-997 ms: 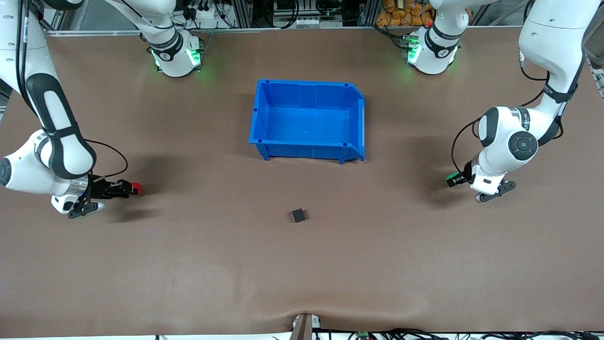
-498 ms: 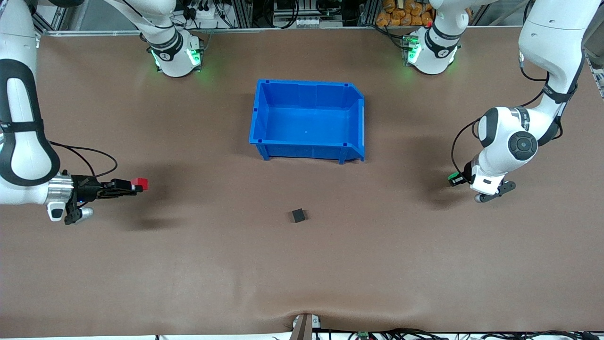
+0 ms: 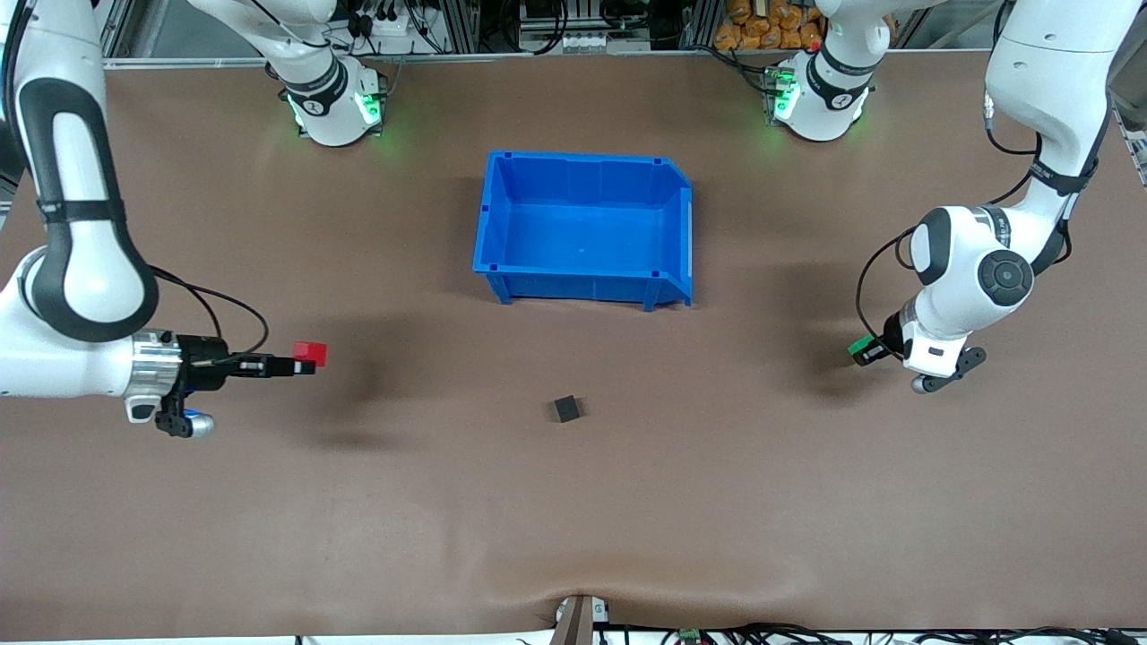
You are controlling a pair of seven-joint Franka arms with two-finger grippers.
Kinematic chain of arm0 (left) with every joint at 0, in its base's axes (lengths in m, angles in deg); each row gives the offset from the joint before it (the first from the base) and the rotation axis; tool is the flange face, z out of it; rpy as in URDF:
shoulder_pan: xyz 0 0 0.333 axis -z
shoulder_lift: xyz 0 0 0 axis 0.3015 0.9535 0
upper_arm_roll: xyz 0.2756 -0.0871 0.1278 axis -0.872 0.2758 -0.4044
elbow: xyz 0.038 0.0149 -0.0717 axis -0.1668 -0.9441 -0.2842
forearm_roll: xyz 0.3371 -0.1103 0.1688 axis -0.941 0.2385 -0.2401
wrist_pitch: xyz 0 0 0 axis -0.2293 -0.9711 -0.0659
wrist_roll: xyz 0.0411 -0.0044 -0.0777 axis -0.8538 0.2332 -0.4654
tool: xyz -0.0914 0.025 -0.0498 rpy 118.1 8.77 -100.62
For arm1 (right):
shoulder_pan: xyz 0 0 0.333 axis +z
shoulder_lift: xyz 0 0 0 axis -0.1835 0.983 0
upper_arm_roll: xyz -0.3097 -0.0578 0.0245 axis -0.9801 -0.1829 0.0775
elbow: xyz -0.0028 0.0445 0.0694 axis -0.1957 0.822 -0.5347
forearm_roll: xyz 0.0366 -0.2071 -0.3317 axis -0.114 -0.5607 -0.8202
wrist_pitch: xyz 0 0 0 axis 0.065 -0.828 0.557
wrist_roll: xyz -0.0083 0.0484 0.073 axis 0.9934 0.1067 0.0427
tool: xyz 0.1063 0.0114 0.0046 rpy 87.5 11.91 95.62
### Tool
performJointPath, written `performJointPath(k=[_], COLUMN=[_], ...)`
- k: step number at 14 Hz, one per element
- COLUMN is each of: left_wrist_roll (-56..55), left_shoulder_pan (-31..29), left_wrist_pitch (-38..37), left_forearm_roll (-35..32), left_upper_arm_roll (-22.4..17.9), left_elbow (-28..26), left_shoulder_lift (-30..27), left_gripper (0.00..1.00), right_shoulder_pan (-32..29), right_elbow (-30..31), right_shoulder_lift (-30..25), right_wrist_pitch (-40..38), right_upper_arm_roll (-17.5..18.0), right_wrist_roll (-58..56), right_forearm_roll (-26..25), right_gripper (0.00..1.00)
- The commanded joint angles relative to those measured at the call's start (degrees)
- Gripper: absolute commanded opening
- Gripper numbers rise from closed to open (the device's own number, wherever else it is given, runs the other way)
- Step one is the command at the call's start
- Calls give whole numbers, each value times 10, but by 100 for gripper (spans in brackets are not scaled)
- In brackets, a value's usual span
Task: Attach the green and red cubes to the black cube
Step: 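Lift the red cube with the right gripper while the left gripper carries green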
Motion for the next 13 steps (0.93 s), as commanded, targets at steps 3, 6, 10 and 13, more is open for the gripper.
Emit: performJointPath(k=[3, 6, 10, 13], left_wrist_roll=[-202, -335, -483, -574], left_shoulder_pan=[32, 75, 138, 167], left_wrist_pitch=[-5, -5, -5, -16], left_forearm_roll=[14, 14, 13, 12], left_upper_arm_roll=[31, 31, 30, 30], left_elbow=[58, 107, 181, 242], left_shoulder_lift=[21, 56, 104, 140], left_gripper=[0, 0, 0, 0], right_shoulder_pan=[71, 109, 137, 156], right_elbow=[10, 17, 15, 4], right_shoulder_lift=[-44, -65, -87, -94], right_wrist_pitch=[58, 80, 82, 84], right_upper_arm_roll=[-6, -8, -8, -5], right_wrist_roll=[267, 429, 616, 733], right_forearm_roll=[2, -13, -105, -125], right_gripper=[0, 0, 0, 0])
